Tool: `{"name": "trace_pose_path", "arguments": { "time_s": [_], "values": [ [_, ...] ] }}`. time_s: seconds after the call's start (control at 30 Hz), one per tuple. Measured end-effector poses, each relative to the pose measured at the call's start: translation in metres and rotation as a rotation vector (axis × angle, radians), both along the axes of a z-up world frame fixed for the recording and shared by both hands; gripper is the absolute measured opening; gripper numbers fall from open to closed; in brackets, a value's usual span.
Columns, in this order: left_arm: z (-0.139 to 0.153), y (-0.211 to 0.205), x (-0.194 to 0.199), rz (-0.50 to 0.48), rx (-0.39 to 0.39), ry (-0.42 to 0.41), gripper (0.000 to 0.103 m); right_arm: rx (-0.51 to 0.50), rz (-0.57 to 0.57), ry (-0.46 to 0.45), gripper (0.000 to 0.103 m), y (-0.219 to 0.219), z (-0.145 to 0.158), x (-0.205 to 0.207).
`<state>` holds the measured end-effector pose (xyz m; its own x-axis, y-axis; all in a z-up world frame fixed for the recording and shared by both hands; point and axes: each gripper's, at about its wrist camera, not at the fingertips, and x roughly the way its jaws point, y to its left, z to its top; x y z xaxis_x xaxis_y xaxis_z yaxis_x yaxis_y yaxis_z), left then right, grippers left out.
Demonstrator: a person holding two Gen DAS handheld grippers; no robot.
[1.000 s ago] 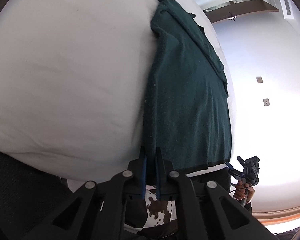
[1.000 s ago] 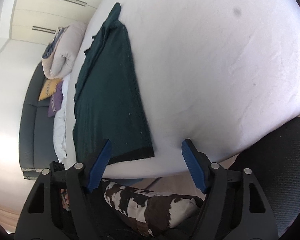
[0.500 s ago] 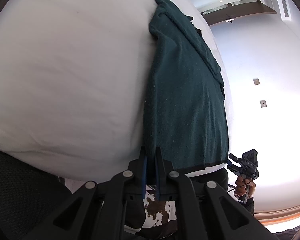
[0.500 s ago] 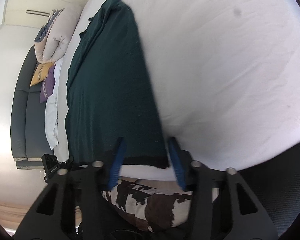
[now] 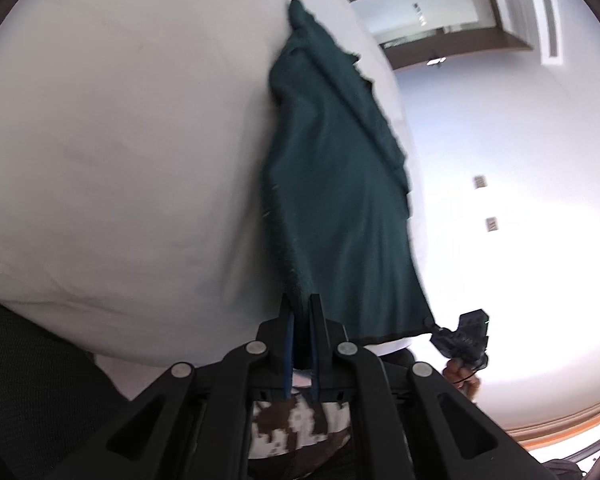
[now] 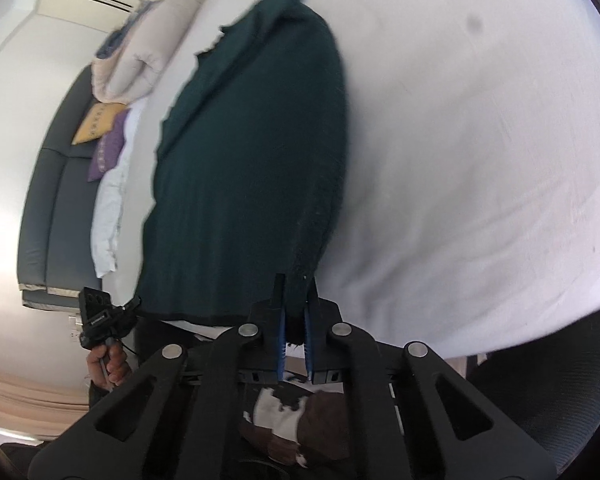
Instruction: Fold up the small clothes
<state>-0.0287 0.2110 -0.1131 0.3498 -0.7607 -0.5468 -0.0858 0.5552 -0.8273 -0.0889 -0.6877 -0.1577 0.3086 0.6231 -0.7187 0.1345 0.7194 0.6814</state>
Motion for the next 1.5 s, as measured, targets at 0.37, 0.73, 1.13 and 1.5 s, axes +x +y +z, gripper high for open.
{"name": "trace_pose_path", "arguments": {
  "time_s": [0.37, 0.73, 1.13, 1.5],
  "values": [
    [0.06, 0.028, 0.05, 0.148, -0.199, -0.149, 0.005, 0.141, -0.077, -0.153, 0.006, 0.001, 0.049, 0.083],
    [0.073, 0.038, 0.17, 0.279, -0.254, -0.174, 0.005, 0.131, -0.204, -0.198, 0.006, -0.008, 0.069, 0.222],
    [0.048, 0.028, 0.303, 0.341, -0.209, -0.126, 0.005, 0.045, -0.284, -0.173, 0.006, -0.018, 0.034, 0.36],
    [-0.007, 0.009, 0.374, 0.392, -0.083, -0.031, 0.025, 0.043, -0.363, -0.045, 0.011, -0.02, -0.036, 0.438]
  ]
}}
